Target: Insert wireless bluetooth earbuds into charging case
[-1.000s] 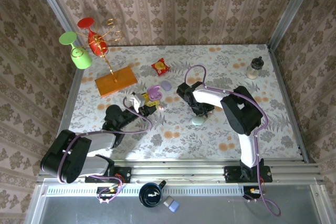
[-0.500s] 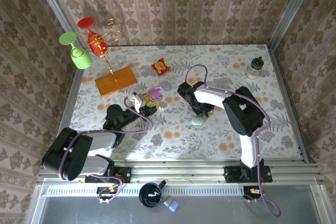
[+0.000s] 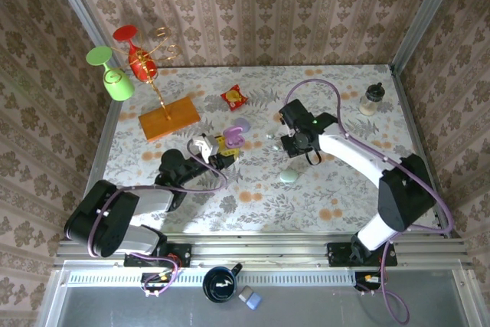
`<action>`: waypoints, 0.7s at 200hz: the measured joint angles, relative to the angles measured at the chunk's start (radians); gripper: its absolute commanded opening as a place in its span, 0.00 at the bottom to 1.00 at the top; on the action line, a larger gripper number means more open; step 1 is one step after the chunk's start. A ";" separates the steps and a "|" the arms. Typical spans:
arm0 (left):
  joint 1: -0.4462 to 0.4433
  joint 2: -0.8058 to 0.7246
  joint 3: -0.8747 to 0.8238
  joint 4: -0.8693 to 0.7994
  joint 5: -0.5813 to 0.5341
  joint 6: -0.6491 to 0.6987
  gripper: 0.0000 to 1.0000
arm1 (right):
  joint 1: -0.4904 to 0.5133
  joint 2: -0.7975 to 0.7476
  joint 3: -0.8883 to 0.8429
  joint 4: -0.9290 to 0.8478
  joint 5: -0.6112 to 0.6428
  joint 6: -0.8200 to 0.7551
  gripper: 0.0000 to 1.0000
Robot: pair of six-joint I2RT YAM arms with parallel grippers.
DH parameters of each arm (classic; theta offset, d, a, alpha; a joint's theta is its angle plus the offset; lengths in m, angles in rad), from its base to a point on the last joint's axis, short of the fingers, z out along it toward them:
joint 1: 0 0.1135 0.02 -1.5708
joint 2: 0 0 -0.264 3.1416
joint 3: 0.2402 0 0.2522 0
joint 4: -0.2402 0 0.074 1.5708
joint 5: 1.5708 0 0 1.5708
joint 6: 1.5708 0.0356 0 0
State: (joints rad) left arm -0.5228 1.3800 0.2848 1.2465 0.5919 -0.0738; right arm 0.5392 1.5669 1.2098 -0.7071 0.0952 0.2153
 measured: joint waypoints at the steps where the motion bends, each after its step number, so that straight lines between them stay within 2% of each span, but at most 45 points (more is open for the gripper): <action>1: -0.001 0.000 0.000 0.000 0.000 0.000 0.31 | 0.000 -0.006 -0.001 0.002 -0.010 -0.003 0.21; 43: -0.007 0.023 0.019 0.000 0.028 0.000 0.31 | -0.010 -0.133 -0.012 0.077 -0.262 -0.054 0.21; 75: -0.009 0.035 0.035 0.000 0.060 0.000 0.30 | -0.009 -0.156 -0.007 0.105 -0.418 -0.087 0.21; 140: -0.009 0.035 0.052 0.000 0.143 -0.002 0.30 | 0.003 -0.155 0.095 0.125 -0.591 -0.148 0.21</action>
State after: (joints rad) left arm -0.5320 1.4151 0.3370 1.2469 0.7349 -0.0761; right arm 0.5419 1.4117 1.3048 -0.5823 -0.4953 0.0677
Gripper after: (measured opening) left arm 0.348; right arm 0.213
